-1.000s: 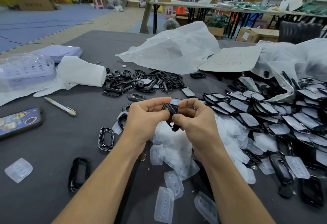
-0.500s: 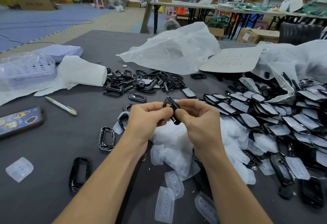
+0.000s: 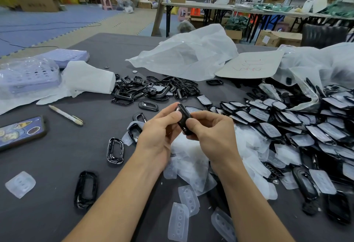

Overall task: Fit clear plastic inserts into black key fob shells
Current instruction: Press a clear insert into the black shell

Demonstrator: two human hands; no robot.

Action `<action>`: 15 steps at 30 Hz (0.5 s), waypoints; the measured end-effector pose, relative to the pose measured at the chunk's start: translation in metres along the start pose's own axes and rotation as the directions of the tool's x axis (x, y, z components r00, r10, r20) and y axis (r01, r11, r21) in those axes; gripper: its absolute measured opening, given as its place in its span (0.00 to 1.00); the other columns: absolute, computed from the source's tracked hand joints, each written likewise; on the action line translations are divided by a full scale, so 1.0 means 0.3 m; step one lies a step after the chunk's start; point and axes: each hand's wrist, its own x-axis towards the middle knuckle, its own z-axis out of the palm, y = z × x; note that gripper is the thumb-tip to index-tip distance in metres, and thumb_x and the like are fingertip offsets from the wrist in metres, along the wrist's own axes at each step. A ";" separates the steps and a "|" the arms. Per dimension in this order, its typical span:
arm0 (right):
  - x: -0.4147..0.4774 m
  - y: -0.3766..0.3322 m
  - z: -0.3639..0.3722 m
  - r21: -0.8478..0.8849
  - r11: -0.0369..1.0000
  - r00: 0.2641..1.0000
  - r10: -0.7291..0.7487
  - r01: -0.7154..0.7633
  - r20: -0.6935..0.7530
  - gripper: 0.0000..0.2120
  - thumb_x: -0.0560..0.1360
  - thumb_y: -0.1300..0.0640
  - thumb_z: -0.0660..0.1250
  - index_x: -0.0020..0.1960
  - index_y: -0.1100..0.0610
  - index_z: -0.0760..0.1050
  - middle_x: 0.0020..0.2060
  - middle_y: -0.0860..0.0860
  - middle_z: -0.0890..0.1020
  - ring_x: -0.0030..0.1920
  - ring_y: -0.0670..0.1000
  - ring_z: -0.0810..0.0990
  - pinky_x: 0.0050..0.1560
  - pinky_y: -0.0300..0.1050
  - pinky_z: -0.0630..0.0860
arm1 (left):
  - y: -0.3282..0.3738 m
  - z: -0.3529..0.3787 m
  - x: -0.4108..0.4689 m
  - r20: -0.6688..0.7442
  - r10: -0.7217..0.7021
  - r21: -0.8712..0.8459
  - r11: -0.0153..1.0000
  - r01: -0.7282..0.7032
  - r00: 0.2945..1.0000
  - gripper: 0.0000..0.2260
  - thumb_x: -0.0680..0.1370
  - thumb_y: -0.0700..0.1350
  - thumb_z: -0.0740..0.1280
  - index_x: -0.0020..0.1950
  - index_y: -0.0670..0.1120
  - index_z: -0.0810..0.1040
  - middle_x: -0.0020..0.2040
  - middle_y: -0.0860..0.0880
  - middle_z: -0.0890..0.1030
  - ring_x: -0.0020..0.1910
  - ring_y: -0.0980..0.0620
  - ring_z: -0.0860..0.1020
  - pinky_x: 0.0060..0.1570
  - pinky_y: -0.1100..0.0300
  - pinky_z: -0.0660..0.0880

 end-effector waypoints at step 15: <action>-0.015 -0.023 -0.010 0.083 0.996 1.000 -0.014 0.014 0.003 0.08 0.73 0.72 0.74 0.46 0.62 0.85 0.36 0.58 0.87 0.33 0.53 0.85 0.37 0.41 0.81 | 0.034 -0.045 0.008 0.198 0.249 0.402 0.862 -0.310 0.948 0.16 0.73 0.30 0.75 0.46 0.51 0.90 0.46 0.44 0.89 0.44 0.50 0.87 0.47 0.57 0.82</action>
